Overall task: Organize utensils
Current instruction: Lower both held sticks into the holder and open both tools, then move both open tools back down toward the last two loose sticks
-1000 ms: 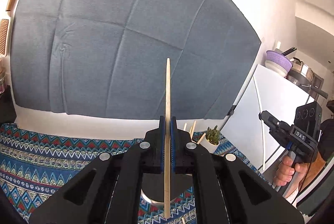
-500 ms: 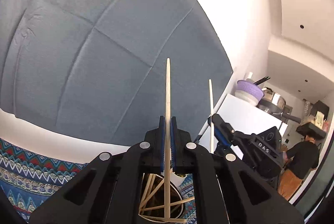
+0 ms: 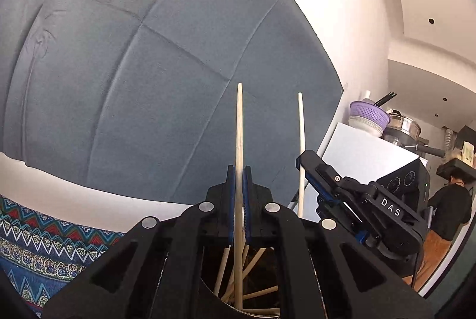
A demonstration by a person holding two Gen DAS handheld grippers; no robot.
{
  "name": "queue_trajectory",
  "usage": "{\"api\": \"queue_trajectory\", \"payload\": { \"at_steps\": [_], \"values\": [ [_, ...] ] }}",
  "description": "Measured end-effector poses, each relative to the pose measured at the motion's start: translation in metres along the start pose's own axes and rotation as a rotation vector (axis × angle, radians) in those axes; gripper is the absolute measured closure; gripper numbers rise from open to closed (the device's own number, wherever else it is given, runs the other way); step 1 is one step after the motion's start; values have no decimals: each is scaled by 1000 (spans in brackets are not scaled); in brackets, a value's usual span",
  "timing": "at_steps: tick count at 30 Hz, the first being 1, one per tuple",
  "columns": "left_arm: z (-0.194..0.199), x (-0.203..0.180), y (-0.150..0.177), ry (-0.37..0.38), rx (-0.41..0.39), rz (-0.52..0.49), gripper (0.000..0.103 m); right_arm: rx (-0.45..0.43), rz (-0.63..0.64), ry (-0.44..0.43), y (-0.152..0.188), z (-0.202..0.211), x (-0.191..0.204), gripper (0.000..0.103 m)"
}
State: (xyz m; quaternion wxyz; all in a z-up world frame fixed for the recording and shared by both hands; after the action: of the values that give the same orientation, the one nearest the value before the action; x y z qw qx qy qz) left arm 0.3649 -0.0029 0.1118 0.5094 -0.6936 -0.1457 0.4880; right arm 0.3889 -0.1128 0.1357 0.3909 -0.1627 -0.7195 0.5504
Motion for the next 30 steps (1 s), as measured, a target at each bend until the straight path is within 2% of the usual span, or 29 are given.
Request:
{"api": "queue_trajectory", "payload": {
  "at_steps": [7,17,19,20,23,24,25,30],
  "values": [
    [4,2,-3,-6,-19,-16,98,14,36,2,3,3,4,98],
    [6,4,-6,-27,-16,-31,97,-11,56,12,-6,15,8,92],
    [8,6,-9,-39,-19,-26,87,-22,51,19,-10,19,6,80],
    [9,8,-11,-49,-21,-24,83,-32,47,24,-13,21,5,66],
    [13,9,-15,-63,-33,-35,72,-51,52,39,-19,28,2,60],
    [14,9,-16,-69,-31,-40,63,-52,54,50,-21,29,1,51],
    [14,9,-16,-74,-30,-43,54,-55,53,59,-22,30,0,47],
    [18,11,-21,-106,-30,-25,28,-63,55,86,-27,37,-5,22]
  ]
}}
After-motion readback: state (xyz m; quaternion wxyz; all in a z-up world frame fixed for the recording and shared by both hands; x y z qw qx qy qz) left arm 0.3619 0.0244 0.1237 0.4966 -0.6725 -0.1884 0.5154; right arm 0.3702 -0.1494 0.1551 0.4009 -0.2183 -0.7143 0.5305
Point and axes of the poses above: each gripper's, at about its wrist camera, not at the fingertips, and z roughly against the way its jaws point, x to its left, y to its underside, the point moved 10 cm from there along -z, roughly the way its jaws point, and after that the axes turned 6 degrees about z, right-handed, at the moved point
